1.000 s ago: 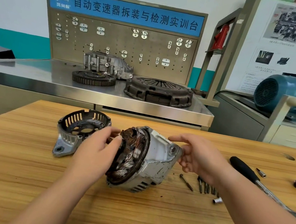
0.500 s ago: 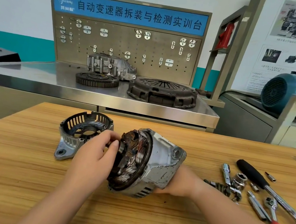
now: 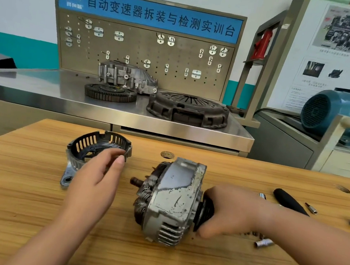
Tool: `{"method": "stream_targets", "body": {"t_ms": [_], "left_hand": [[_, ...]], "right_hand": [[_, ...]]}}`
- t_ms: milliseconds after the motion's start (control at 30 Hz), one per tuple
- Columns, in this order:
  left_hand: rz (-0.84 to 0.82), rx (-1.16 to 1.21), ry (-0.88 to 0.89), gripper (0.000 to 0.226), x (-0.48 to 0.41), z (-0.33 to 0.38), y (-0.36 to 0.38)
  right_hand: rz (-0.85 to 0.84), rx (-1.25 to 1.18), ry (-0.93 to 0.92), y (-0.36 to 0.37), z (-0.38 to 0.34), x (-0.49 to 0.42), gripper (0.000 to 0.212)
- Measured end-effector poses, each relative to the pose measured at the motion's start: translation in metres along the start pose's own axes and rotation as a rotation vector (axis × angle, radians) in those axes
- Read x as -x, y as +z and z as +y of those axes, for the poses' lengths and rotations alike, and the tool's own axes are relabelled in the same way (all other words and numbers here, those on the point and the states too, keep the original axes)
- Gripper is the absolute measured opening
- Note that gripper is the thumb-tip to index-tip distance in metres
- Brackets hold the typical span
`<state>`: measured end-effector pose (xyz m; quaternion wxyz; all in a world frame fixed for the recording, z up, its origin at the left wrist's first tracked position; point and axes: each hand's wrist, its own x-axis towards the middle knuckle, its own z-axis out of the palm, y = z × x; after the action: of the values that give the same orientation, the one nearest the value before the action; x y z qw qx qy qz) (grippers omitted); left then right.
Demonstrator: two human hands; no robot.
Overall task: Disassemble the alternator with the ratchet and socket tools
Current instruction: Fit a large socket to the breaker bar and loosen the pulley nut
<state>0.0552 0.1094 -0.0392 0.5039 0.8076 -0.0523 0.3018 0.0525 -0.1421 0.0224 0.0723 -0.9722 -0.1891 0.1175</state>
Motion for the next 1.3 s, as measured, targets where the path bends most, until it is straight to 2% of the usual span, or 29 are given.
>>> {"method": "stream_targets", "body": {"t_ms": [200, 267, 367, 567, 800, 933, 1033, 1133, 1233, 1300], "left_hand": [[-0.057, 0.083, 0.097, 0.043, 0.014, 0.022, 0.004], [-0.085, 0.078, 0.14, 0.042, 0.018, 0.027, 0.005], [-0.116, 0.084, 0.197, 0.037, 0.021, 0.034, 0.007], [-0.134, 0.087, 0.153, 0.047, 0.02, 0.03, 0.006], [-0.361, -0.036, 0.159, 0.054, 0.033, 0.039, 0.015], [-0.543, -0.178, 0.219, 0.081, 0.043, 0.045, 0.024], [-0.532, -0.183, 0.208, 0.09, 0.044, 0.046, 0.026], [-0.522, -0.178, 0.217, 0.092, 0.044, 0.048, 0.023], [-0.523, -0.202, 0.218, 0.095, 0.045, 0.047, 0.021], [-0.538, -0.213, 0.207, 0.097, 0.045, 0.049, 0.021]], "right_hand": [[-0.119, -0.259, 0.145, -0.003, 0.004, 0.019, 0.024], [-0.173, -0.316, 0.173, -0.012, 0.002, 0.023, 0.029], [-0.185, -0.227, 0.248, -0.039, -0.005, 0.021, 0.045], [-0.243, -0.008, 0.3, -0.062, -0.029, 0.004, 0.04], [-0.081, -0.079, 0.247, -0.052, -0.017, 0.014, 0.044], [-0.02, -0.107, 0.218, -0.044, -0.012, 0.019, 0.048], [0.014, -0.13, 0.181, -0.039, -0.01, 0.023, 0.048], [0.072, -0.174, 0.134, -0.037, -0.003, 0.034, 0.06], [0.181, -0.389, 0.131, -0.039, 0.015, 0.057, 0.082], [0.342, -0.541, 0.173, -0.041, 0.043, 0.072, 0.074]]}}
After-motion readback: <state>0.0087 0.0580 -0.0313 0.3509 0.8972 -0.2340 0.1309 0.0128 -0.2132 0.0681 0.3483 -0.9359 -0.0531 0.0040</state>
